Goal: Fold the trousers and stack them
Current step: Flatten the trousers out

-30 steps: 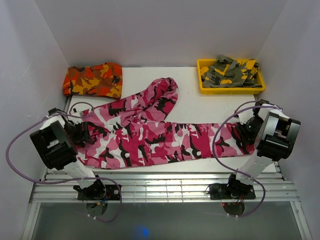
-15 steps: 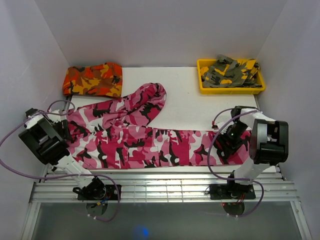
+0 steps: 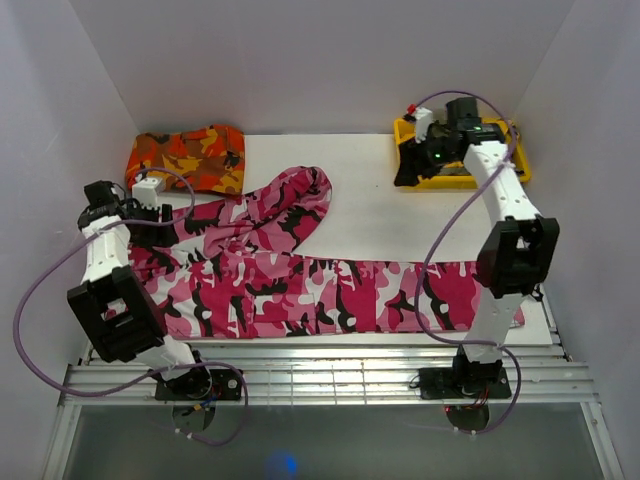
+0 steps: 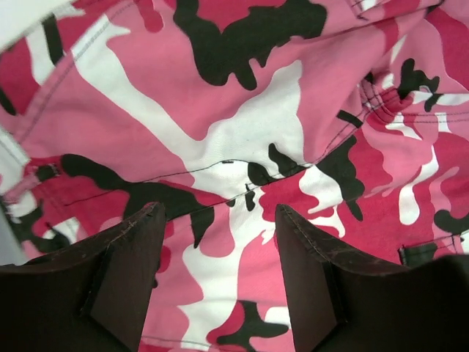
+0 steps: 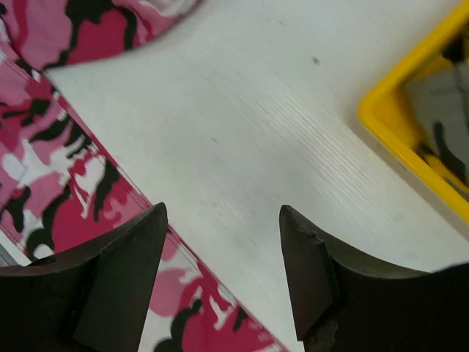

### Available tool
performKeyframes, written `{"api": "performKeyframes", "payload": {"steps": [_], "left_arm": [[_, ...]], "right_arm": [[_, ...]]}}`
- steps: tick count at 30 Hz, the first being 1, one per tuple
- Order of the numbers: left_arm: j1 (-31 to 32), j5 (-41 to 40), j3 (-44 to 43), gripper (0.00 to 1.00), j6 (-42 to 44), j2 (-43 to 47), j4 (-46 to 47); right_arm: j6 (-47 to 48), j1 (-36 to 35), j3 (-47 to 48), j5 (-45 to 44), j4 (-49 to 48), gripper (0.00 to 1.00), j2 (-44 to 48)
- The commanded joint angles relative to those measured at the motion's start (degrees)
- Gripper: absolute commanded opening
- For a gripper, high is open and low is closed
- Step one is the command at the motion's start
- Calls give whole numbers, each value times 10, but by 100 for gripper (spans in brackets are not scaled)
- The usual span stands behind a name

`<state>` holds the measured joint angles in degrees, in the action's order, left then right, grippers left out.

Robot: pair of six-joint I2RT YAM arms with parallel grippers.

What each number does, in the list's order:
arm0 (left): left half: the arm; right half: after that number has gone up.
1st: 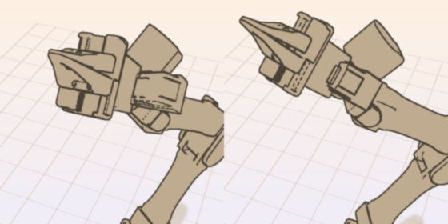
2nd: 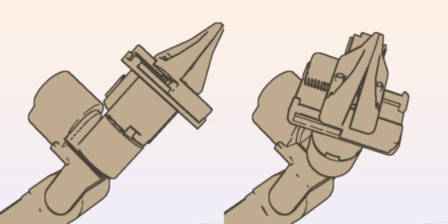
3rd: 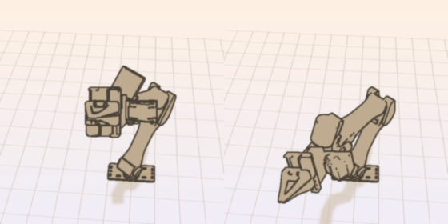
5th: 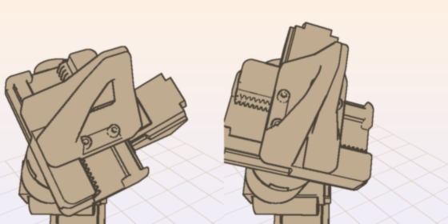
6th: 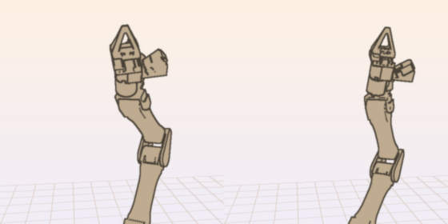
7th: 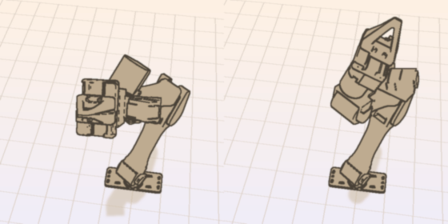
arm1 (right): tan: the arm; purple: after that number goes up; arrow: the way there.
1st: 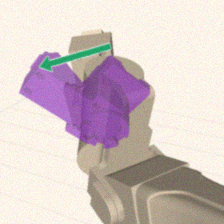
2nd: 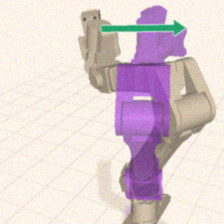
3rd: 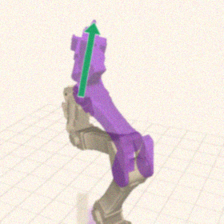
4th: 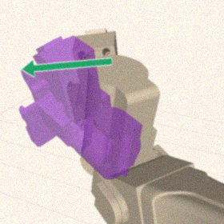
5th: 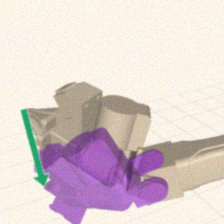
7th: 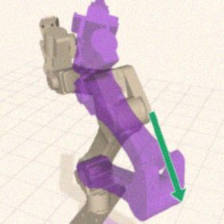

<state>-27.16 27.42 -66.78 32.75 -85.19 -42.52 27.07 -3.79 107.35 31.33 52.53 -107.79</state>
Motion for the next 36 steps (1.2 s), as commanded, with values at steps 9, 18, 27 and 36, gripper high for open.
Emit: {"api": "performKeyframes", "payload": {"steps": [9, 18, 27, 36], "left_arm": [[-11, -40, 90, 72, -73, -15, 57], [-11, -45, 116, 72, -102, -28, 82], [-11, -67, 135, 72, -117, -21, 102], [-30, -182, 127, 61, -138, -107, 129]], "right_arm": [[-402, -137, -97, 80, -387, 55, -124], [-523, -238, -145, 67, -489, 52, -203], [-536, -285, -117, 34, -488, 69, -266], [-496, -279, -107, 15, -464, 8, -248]]}}
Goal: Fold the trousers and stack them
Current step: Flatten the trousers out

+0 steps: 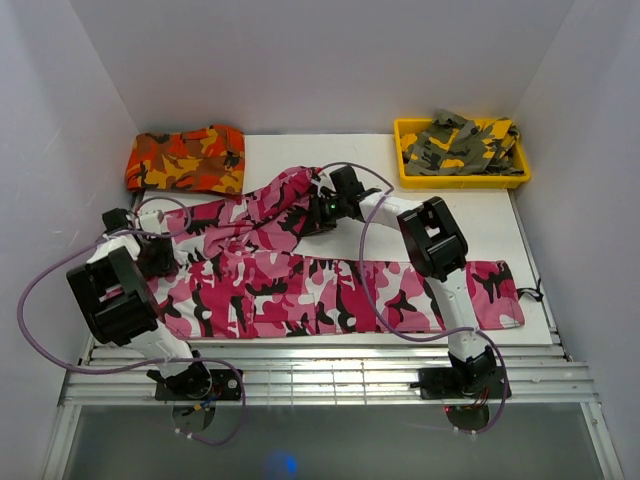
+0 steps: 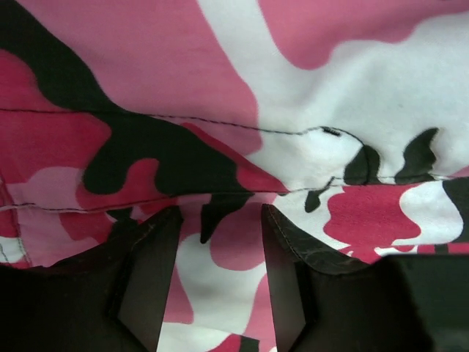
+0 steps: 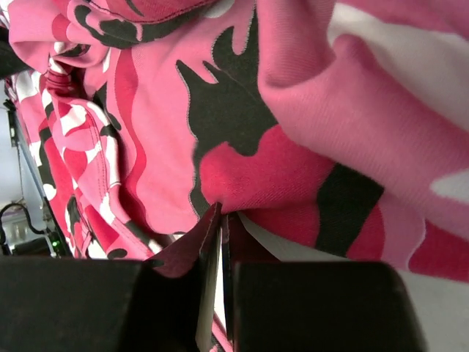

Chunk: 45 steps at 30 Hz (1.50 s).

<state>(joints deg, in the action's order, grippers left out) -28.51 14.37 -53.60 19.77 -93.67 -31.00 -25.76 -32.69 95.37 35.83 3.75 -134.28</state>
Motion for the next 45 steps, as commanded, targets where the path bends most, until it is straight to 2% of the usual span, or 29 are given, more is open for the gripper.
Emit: {"api": "performKeyframes", "payload": {"steps": [1, 8, 16, 21, 26, 31, 37, 39, 40, 45], "left_arm": [[-23, -56, -8, 59, -10, -40, 14], [-65, -63, -52, 56, -14, -100, 5], [-73, -66, -74, 55, -18, -123, 2], [-77, -56, -74, 55, -11, -112, -4], [-77, -45, -66, 56, -10, -98, -8], [-77, -44, -53, 56, -3, -82, -8], [-77, -42, -40, 56, 5, -51, 2], [-77, -43, -34, 56, 8, -45, 3], [-77, -44, -32, 56, 9, -44, 2], [-77, -20, -27, 58, 12, -30, -2]], "right_arm": [[35, 17, 10, -28, 28, 8, 28], [81, 111, -3, -27, 56, 8, 111], [156, 131, -34, -35, 132, 8, 137], [299, 168, -44, -149, 183, 8, 208], [471, 234, 17, -260, 252, 8, 254], [664, 285, 49, -279, 338, 8, 287], [808, 318, -43, -287, 328, 8, 405], [847, 319, -51, -264, 354, 8, 440], [896, 319, -49, -258, 395, 8, 454], [926, 320, -46, -269, 415, 8, 445]]}}
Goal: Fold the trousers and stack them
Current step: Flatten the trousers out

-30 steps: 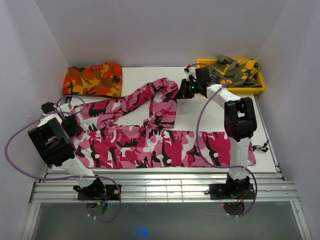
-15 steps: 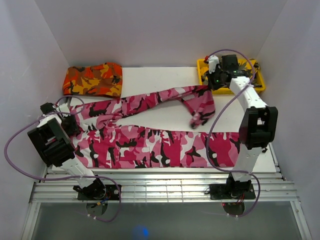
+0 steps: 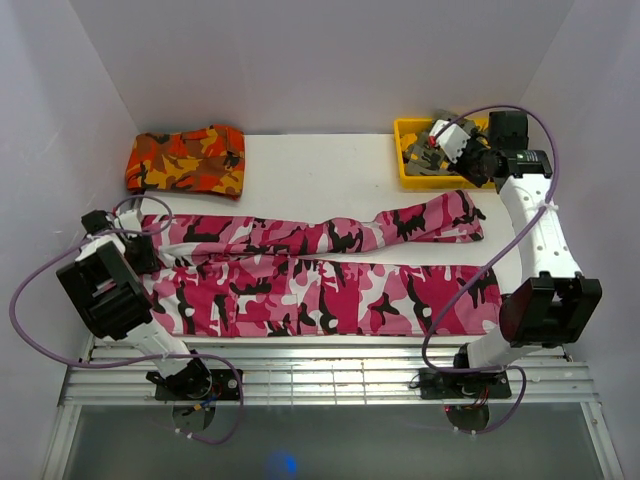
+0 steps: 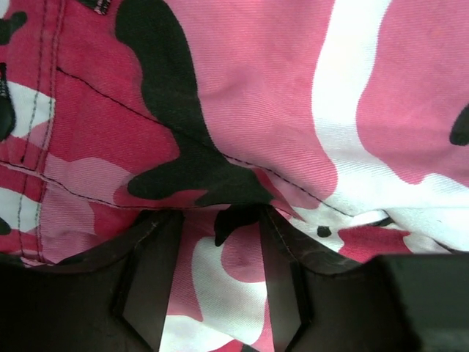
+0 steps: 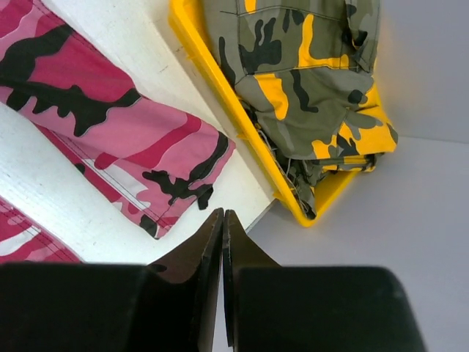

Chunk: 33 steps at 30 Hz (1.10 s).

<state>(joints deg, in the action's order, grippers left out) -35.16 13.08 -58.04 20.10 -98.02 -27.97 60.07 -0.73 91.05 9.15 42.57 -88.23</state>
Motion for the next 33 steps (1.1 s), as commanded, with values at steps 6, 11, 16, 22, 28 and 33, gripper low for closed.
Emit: {"api": "performKeyframes", "payload": {"steps": [6, 11, 16, 22, 28, 33], "left_arm": [[-2, 104, 23, 68, 36, 99, -56], [40, 158, 17, 73, 48, 230, -67], [88, 150, -51, 75, 34, 206, -72], [172, 99, -125, 75, 38, 52, -55], [226, 132, -201, 76, 84, -64, -67], [275, 157, -266, 77, 148, -135, -93]], "right_arm": [[-45, 4, 105, 47, 140, 15, -147], [-105, 65, 110, 100, 154, 37, -205], [-148, 83, 19, 84, 104, 46, -227], [-174, 84, -24, 49, 28, 50, -264], [-126, 83, -31, 39, 16, 53, -280], [-111, 84, -37, 12, 38, 55, -298]]}}
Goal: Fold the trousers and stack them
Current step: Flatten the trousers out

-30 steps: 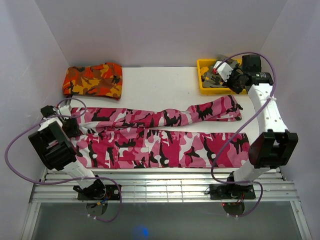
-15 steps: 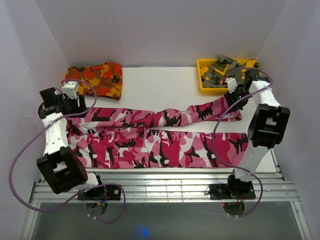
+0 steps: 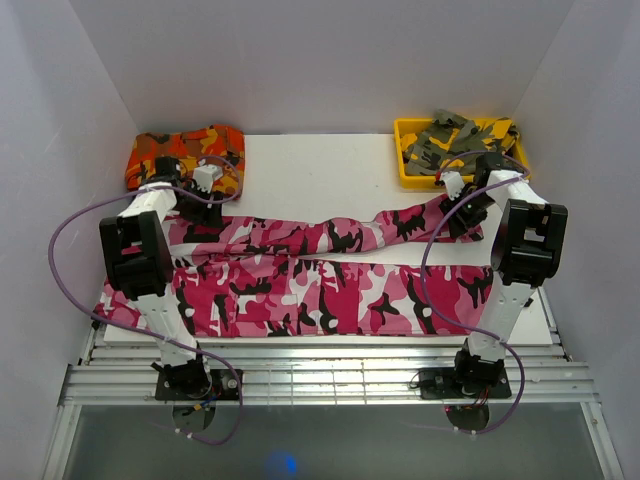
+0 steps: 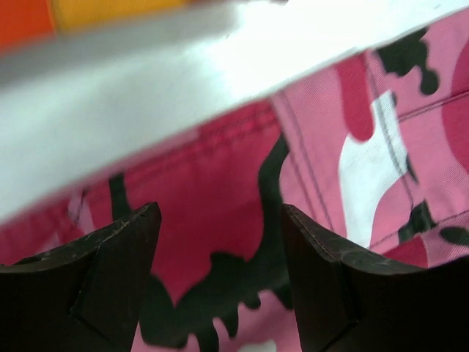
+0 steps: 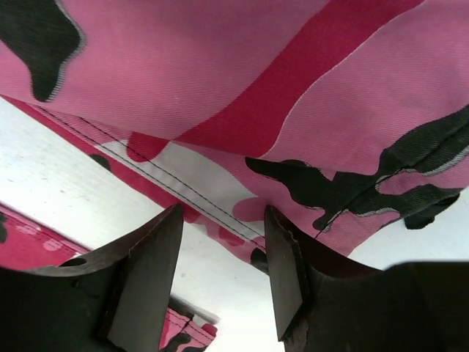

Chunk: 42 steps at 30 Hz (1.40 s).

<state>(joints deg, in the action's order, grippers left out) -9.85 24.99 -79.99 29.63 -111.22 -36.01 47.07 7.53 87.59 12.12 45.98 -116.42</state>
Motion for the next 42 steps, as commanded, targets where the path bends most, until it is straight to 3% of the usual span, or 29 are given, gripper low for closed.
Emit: {"api": "performKeyframes", "payload": {"steps": [1, 11, 18, 21, 23, 25, 26, 28, 29, 33, 37, 42], "left_arm": [[26, 47, -71, 78, 61, -13, -20], [121, 69, -169, 79, 171, -102, -92], [137, 86, -204, 77, 200, -160, -142], [148, 64, -202, 72, 203, -177, -150], [155, 52, -191, 60, 206, -182, -147], [156, 47, -181, 46, 203, -184, -143], [156, 47, -178, 33, 202, -184, -141], [157, 51, -171, 20, 203, -182, -138], [157, 52, -170, 2, 197, -181, -136], [156, 47, -166, 0, 190, -168, -130], [157, 45, -163, 0, 187, -161, -128], [157, 53, -162, 0, 174, -155, -122]], "right_arm": [[22, 1, -4, -24, 3, 54, -18], [15, 9, -1, -33, 10, 49, -22], [18, 14, 21, 4, 24, 51, -2], [19, 14, 38, -3, 43, 53, -17], [22, 15, 35, -10, 41, 53, -21], [24, 16, 26, -6, 32, 50, -19], [23, 16, 24, -4, 31, 49, -19], [22, 16, 20, 1, 29, 47, -20], [26, 16, 18, 1, 29, 45, -21], [59, 16, 1, -19, 28, 46, -15], [105, 26, -4, -24, 29, 57, 6], [154, 26, -7, -58, 13, 55, -4]]}}
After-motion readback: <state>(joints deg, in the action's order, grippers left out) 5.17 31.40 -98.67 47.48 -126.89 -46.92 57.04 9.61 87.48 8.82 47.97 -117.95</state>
